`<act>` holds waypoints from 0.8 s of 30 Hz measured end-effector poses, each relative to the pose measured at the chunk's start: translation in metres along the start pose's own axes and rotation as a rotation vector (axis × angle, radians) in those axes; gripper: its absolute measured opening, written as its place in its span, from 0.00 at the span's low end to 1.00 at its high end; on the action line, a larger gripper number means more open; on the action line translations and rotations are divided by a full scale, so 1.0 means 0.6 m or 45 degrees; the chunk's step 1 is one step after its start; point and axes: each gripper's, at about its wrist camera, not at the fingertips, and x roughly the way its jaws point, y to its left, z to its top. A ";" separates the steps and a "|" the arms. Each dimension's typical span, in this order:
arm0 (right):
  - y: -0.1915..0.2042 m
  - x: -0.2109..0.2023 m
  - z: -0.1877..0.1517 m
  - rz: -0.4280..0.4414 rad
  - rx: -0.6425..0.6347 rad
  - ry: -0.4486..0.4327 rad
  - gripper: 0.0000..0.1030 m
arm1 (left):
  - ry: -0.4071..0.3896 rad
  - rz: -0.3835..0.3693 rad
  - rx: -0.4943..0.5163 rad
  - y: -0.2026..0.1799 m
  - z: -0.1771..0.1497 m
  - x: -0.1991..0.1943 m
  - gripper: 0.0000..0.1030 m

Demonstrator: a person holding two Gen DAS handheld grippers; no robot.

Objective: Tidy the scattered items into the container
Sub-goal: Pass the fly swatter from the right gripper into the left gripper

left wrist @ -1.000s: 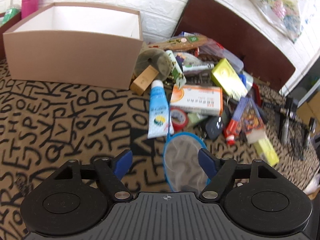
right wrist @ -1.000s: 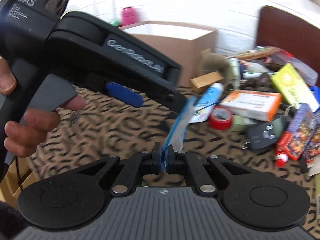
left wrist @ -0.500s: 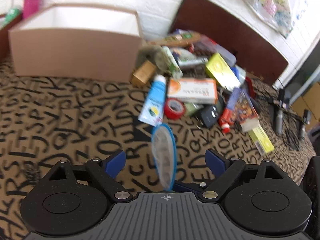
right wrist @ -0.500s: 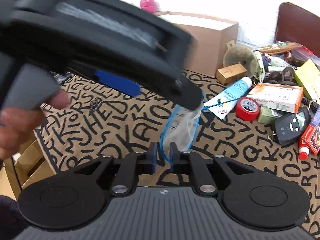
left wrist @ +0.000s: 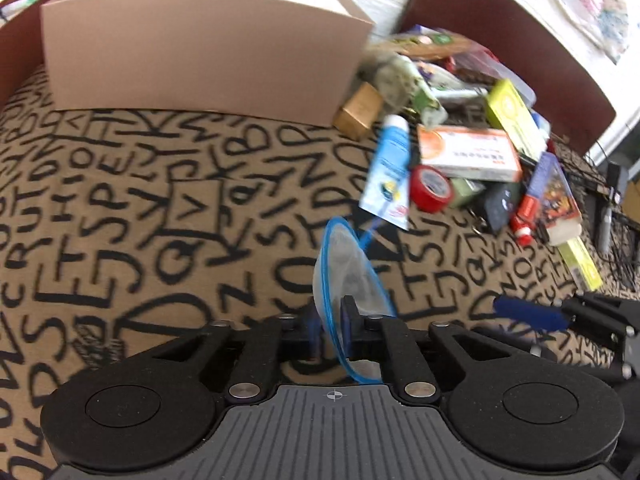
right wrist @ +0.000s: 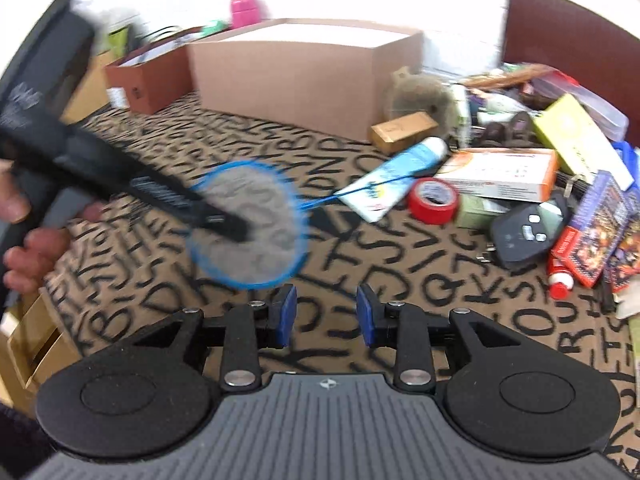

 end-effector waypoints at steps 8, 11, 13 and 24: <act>-0.015 0.067 0.052 -0.008 0.105 -0.031 0.32 | -0.001 -0.058 0.020 0.011 0.003 0.005 0.02; -0.019 0.091 0.071 0.029 0.167 -0.032 0.30 | -0.003 -0.078 0.026 0.016 0.005 0.008 0.28; -0.021 0.109 0.081 0.033 0.189 -0.029 0.29 | -0.003 -0.076 0.035 0.018 0.005 0.010 0.28; -0.035 0.177 0.105 0.044 0.293 -0.001 0.20 | 0.011 -0.100 0.039 0.040 0.005 0.040 0.26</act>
